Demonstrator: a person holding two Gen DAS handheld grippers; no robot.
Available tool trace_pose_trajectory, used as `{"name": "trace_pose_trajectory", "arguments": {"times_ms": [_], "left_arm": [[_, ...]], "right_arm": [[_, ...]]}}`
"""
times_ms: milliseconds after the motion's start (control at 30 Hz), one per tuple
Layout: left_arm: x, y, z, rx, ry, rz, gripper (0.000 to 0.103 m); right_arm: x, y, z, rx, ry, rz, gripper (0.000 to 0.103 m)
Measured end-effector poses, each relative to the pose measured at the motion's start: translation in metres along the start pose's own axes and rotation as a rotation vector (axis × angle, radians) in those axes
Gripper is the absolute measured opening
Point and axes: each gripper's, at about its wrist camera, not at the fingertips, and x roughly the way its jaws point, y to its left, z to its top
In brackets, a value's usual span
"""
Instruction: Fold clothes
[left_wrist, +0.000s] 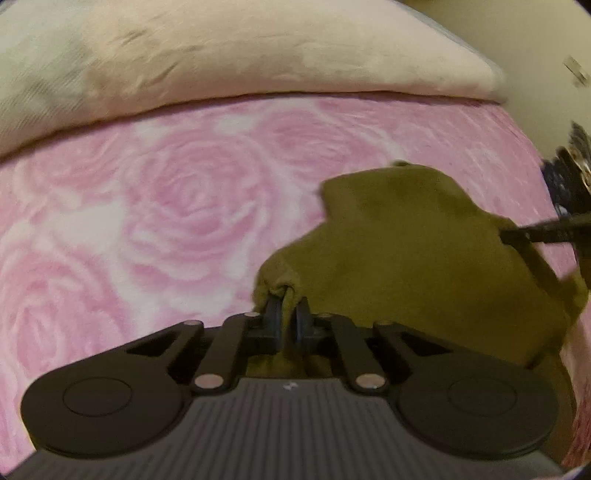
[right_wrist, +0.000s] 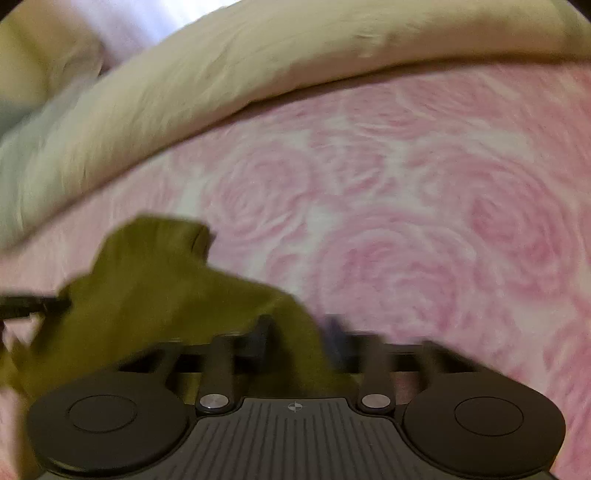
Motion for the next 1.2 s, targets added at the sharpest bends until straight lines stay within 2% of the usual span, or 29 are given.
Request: {"name": "trace_pose_trajectory", "arguments": {"times_ms": [67,133,267,333,367,400,433,467,533,600,667,767,800,833,900,1033,1100,1133,1167,1200], "left_arm": [[-0.011,-0.001,0.011,0.008,-0.06,0.013,0.003],[-0.026,0.0,0.028,0.011,-0.148,0.04,0.003],[-0.05,0.0,0.075,-0.015,-0.377,0.149,0.006],[-0.053,-0.008,0.094,-0.027,-0.421,0.218,0.017],[-0.053,-0.012,0.099,-0.029,-0.417,0.248,0.023],[-0.054,-0.014,0.1,-0.028,-0.409,0.265,0.029],[-0.056,-0.015,0.096,-0.031,-0.397,0.26,0.032],[-0.057,-0.015,0.09,-0.041,-0.379,0.244,0.034],[-0.066,-0.012,0.066,-0.077,-0.326,0.212,0.034],[-0.075,-0.007,0.03,-0.135,-0.239,0.175,0.034],[-0.087,-0.005,-0.016,-0.222,-0.158,0.14,0.034],[-0.104,-0.006,-0.083,-0.38,-0.065,0.084,0.033],[-0.11,-0.009,-0.106,-0.445,-0.046,0.063,0.034],[-0.114,-0.013,-0.128,-0.508,-0.028,0.043,0.034],[-0.112,-0.021,-0.15,-0.58,-0.04,0.019,0.034],[-0.102,-0.034,-0.185,-0.709,-0.083,-0.013,0.038],[-0.084,-0.033,-0.185,-0.763,-0.104,-0.021,0.034],[-0.078,-0.034,-0.181,-0.764,-0.116,-0.035,0.027],[-0.076,-0.035,-0.174,-0.738,-0.114,-0.066,0.0],[-0.075,-0.035,-0.168,-0.713,-0.111,-0.094,0.001]], "right_arm": [[-0.004,0.006,0.009,-0.023,0.004,0.009,0.002],[-0.017,0.011,0.024,-0.065,-0.061,-0.022,0.002],[-0.038,0.024,0.071,-0.126,-0.258,-0.089,0.002],[-0.041,0.03,0.094,-0.121,-0.35,-0.113,0.008],[-0.041,0.034,0.102,-0.108,-0.375,-0.127,0.023],[-0.043,0.039,0.103,-0.094,-0.398,-0.155,0.071],[-0.045,0.043,0.104,-0.08,-0.422,-0.184,0.093],[-0.047,0.045,0.101,-0.065,-0.432,-0.192,0.093],[-0.056,0.043,0.078,-0.032,-0.404,-0.135,0.093],[-0.064,0.039,0.053,0.012,-0.364,-0.074,0.093],[-0.068,0.029,0.013,0.108,-0.267,0.001,0.093],[-0.076,0.025,-0.066,0.254,-0.099,0.082,0.091],[-0.08,0.025,-0.09,0.297,-0.051,0.106,0.082],[-0.084,0.027,-0.113,0.346,0.0,0.134,0.078],[-0.088,0.035,-0.158,0.447,0.092,0.187,0.078],[-0.081,0.06,-0.209,0.551,0.16,0.271,0.078],[-0.074,0.071,-0.215,0.55,0.146,0.273,0.078],[-0.072,0.076,-0.213,0.529,0.134,0.273,0.078],[-0.07,0.08,-0.21,0.511,0.134,0.275,0.069],[-0.067,0.082,-0.207,0.497,0.153,0.28,0.011]]}}
